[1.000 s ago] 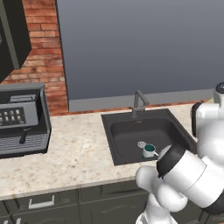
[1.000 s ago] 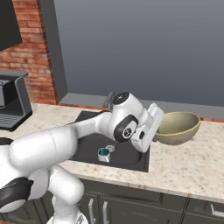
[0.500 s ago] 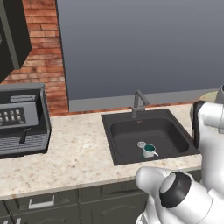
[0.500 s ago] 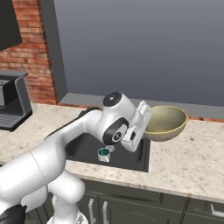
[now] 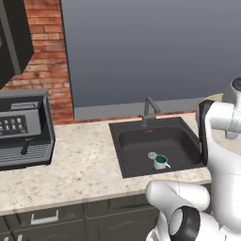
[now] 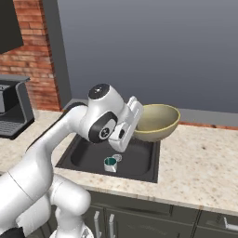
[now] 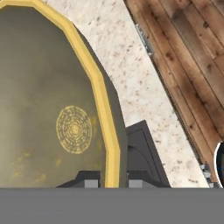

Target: Pick the mug and place it in the sink. Pick the bowl and place it in the open cabinet and then close the cabinet.

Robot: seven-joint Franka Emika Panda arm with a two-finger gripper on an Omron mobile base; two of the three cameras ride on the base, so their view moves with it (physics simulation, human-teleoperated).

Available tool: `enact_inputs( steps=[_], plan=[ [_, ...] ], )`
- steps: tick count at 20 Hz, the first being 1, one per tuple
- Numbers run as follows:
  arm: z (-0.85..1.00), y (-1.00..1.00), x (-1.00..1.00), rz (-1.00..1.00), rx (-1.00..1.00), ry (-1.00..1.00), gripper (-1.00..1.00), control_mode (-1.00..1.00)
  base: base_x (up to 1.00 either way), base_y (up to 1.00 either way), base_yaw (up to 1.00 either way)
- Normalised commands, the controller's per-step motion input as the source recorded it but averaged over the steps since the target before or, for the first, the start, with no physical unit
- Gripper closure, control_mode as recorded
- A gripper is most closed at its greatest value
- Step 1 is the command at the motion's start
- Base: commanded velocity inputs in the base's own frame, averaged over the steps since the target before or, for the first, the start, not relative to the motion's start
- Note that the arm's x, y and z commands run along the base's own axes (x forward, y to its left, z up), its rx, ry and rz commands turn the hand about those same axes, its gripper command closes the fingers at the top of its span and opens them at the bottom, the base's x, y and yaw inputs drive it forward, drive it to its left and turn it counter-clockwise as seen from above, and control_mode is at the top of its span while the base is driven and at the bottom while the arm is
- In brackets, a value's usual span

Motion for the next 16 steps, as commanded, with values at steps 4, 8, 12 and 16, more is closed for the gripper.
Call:
enact_inputs(
  steps=[4,8,12,16],
  plan=[
    [0.1,0.68,-0.06,0.0,0.13,0.0,1.0,-1.0,0.0,0.0,0.0],
    [0.17,0.52,-0.03,0.0,0.06,-0.01,1.0,-1.0,0.0,0.0,0.0],
    [0.14,0.43,-0.01,0.1,0.0,0.0,1.0,-1.0,0.0,0.0,0.0],
    [0.0,0.04,-0.01,0.17,0.0,-0.03,1.0,-1.0,0.0,0.0,0.0]
  ],
)
